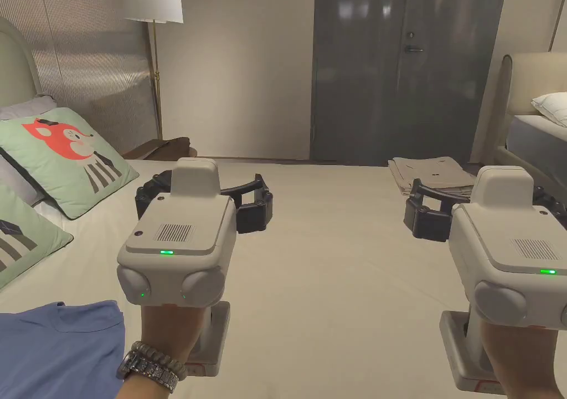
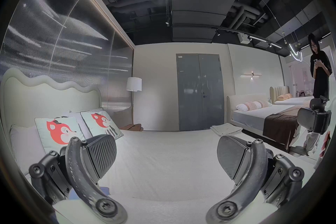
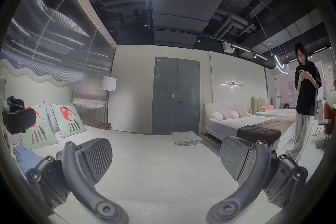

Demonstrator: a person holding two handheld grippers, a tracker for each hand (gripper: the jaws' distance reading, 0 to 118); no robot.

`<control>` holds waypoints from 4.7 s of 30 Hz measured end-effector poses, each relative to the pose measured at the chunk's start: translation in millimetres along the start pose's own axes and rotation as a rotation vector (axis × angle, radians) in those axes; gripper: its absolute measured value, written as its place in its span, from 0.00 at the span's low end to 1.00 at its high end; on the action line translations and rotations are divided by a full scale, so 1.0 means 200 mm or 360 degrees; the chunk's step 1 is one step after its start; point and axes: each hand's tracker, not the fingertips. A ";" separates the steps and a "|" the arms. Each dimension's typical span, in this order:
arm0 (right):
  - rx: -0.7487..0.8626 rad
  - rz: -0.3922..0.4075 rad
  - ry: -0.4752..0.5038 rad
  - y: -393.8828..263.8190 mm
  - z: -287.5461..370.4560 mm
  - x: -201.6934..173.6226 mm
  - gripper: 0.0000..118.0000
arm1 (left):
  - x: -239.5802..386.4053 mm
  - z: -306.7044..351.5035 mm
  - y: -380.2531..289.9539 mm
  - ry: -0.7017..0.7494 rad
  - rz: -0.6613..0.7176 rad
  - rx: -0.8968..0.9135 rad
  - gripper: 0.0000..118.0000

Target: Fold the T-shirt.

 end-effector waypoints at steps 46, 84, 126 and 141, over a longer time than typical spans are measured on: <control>0.0028 0.0021 0.0007 0.02 0.03 -0.02 1.00 | -0.02 0.03 0.00 0.0043 -0.0021 0.0014 0.94; 0.0006 0.0030 -0.0008 0.03 0.05 0.00 0.19 | 0.01 0.07 0.00 0.0090 -0.0030 0.0042 0.01; -0.0223 -0.0016 0.0630 -0.21 -0.20 -0.92 0.00 | -0.94 0.12 -0.35 0.0541 -0.0005 -0.0906 0.00; -0.0362 0.0053 0.0613 -0.41 -0.33 -0.97 0.00 | -1.13 -0.21 -1.03 0.0468 0.0312 -0.1910 0.42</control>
